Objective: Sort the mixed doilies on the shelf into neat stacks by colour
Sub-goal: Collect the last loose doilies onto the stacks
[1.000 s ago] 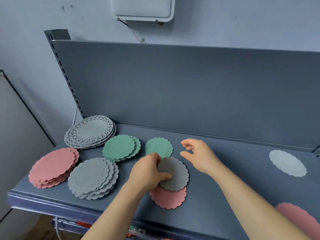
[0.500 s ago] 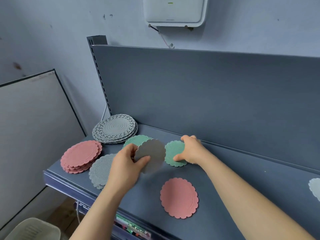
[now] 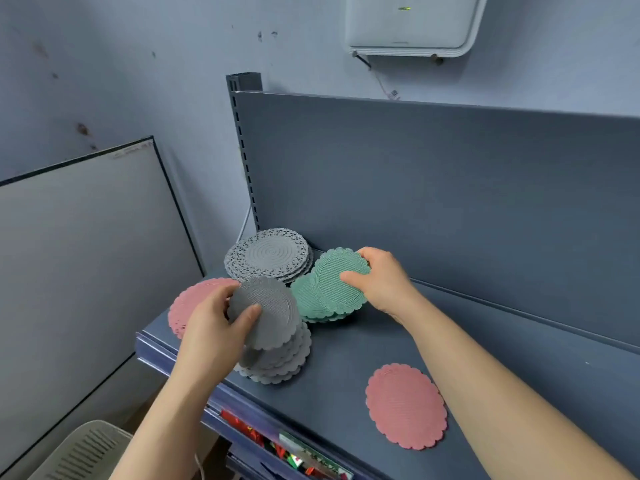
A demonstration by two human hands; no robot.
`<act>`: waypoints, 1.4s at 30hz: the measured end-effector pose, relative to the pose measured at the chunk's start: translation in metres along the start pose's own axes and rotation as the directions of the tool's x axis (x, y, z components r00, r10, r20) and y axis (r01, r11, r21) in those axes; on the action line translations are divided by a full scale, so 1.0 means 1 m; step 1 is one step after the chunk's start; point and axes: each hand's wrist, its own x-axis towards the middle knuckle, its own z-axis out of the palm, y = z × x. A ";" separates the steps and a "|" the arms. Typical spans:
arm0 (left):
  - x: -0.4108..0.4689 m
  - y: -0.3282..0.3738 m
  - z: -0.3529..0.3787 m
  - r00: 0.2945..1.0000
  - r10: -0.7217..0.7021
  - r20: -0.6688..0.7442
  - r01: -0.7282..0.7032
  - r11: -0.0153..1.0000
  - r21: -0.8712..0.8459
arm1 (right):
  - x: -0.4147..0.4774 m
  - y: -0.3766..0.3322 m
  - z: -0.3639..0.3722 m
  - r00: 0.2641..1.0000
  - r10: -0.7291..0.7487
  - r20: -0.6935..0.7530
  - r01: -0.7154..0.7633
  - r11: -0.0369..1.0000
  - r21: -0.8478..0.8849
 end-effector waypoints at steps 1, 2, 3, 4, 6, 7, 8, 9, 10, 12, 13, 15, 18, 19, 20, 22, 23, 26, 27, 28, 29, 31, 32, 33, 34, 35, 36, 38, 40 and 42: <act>0.001 -0.007 -0.001 0.999 -0.014 0.043 0.013 1.000 0.028 | 0.004 -0.001 0.009 1.000 0.006 0.007 -0.006 1.000 -0.029; 0.002 -0.013 -0.002 0.995 -0.036 0.090 0.032 0.998 0.051 | 0.008 -0.001 0.017 1.000 0.016 0.009 -0.016 0.998 -0.059; 0.003 -0.017 -0.003 0.990 -0.052 0.128 0.043 0.996 0.076 | 0.013 0.001 0.024 1.000 0.027 0.007 -0.027 0.996 -0.084; 0.005 -0.021 -0.002 0.985 -0.061 0.159 0.045 0.993 0.106 | 0.017 0.004 0.030 0.999 0.044 0.002 -0.043 0.993 -0.110; 0.007 -0.026 0.000 0.979 -0.054 0.195 0.016 0.981 0.191 | 0.023 0.011 0.039 0.997 0.074 -0.007 -0.074 0.979 -0.189; 0.007 -0.028 0.001 0.978 -0.039 0.203 -0.010 0.972 0.236 | 0.024 0.014 0.041 0.996 0.085 -0.008 -0.084 0.966 -0.243; 0.007 -0.031 0.003 0.978 -0.026 0.206 -0.030 0.964 0.266 | 0.024 0.016 0.042 0.996 0.093 -0.012 -0.093 0.951 -0.294; 0.007 -0.034 0.004 0.979 -0.006 0.204 -0.051 0.960 0.274 | 0.023 0.017 0.043 0.995 0.092 -0.025 -0.095 0.937 -0.337; 0.007 -0.037 0.005 0.980 0.021 0.196 -0.074 0.960 0.269 | 0.022 0.018 0.043 0.996 0.081 -0.046 -0.092 0.924 -0.370; 0.008 -0.041 0.005 0.980 0.079 0.183 -0.127 0.955 0.270 | 0.019 0.017 0.044 0.996 0.043 -0.083 -0.076 0.893 -0.445; 0.009 -0.043 0.005 0.978 0.102 0.182 -0.151 0.948 0.281 | 0.017 0.016 0.044 0.995 0.028 -0.094 -0.070 0.872 -0.484; 0.012 -0.043 0.004 0.969 0.156 0.190 -0.209 0.931 0.301 | 0.009 0.013 0.044 0.994 0.004 -0.108 -0.060 0.851 -0.522; 0.015 -0.036 0.007 0.948 0.244 0.205 -0.295 0.915 0.275 | -0.009 0.009 0.041 0.990 -0.025 -0.139 -0.049 0.862 -0.504; 0.015 -0.032 0.009 0.939 0.276 0.204 -0.321 0.916 0.240 | -0.017 0.009 0.038 0.987 -0.030 -0.156 -0.051 0.870 -0.491; 0.014 -0.027 0.011 0.929 0.309 0.204 -0.348 0.917 0.196 | -0.025 0.009 0.034 0.984 -0.031 -0.178 -0.058 0.878 -0.474; 0.012 -0.015 0.019 0.901 0.371 0.223 -0.401 0.910 0.104 | -0.043 0.010 0.025 0.973 -0.017 -0.230 -0.088 0.893 -0.440; 0.010 -0.008 0.025 0.885 0.399 0.242 -0.423 0.904 0.056 | -0.054 0.011 0.020 0.965 -0.008 -0.261 -0.108 0.898 -0.427; -0.002 0.013 0.048 0.809 0.475 0.347 -0.485 0.872 -0.062 | -0.090 0.018 0.004 0.935 0.044 -0.351 -0.192 0.896 -0.400; -0.008 0.020 0.058 0.772 0.495 0.398 -0.501 0.860 -0.096 | -0.104 0.020 -0.001 0.923 0.066 -0.379 -0.225 0.892 -0.393; -0.014 0.025 0.068 0.730 0.508 0.458 -0.513 0.849 -0.124 | -0.117 0.023 -0.006 0.909 0.090 -0.406 -0.260 0.885 -0.386; -0.021 0.030 0.078 0.683 0.511 0.522 -0.524 0.841 -0.137 | -0.130 0.026 -0.010 0.896 0.116 -0.429 -0.295 0.877 -0.378; -0.031 0.040 0.098 0.582 0.482 0.655 -0.556 0.824 -0.112 | -0.154 0.033 -0.017 0.868 0.167 -0.468 -0.358 0.863 -0.356; -0.036 0.045 0.105 0.535 0.459 0.709 -0.587 0.806 -0.078 | -0.165 0.037 -0.020 0.854 0.190 -0.485 -0.385 0.856 -0.344; -0.040 0.050 0.112 0.500 0.435 0.749 -0.621 0.783 -0.040 | -0.176 0.040 -0.023 0.841 0.209 -0.499 -0.411 0.848 -0.336; -0.043 0.056 0.117 0.479 0.415 0.774 -0.647 0.763 -0.009 | -0.186 0.043 -0.026 0.828 0.227 -0.512 -0.435 0.838 -0.331; -0.045 0.061 0.121 0.467 0.397 0.791 -0.659 0.752 0.011 | -0.196 0.045 -0.029 0.815 0.244 -0.525 -0.457 0.829 -0.324; -0.047 0.066 0.124 0.459 0.381 0.803 -0.661 0.750 0.022 | -0.204 0.048 -0.032 0.802 0.260 -0.537 -0.477 0.820 -0.315; -0.050 0.075 0.129 0.450 0.351 0.821 -0.663 0.747 0.044 | -0.220 0.052 -0.038 0.780 0.283 -0.559 -0.509 0.807 -0.301; -0.052 0.082 0.132 0.441 0.326 0.836 -0.668 0.741 0.063 | -0.234 0.056 -0.044 0.757 0.301 -0.580 -0.534 0.796 -0.284; -0.051 0.087 0.134 0.441 0.306 0.844 -0.662 0.746 0.075 | -0.246 0.062 -0.050 0.740 0.315 -0.595 -0.554 0.787 -0.272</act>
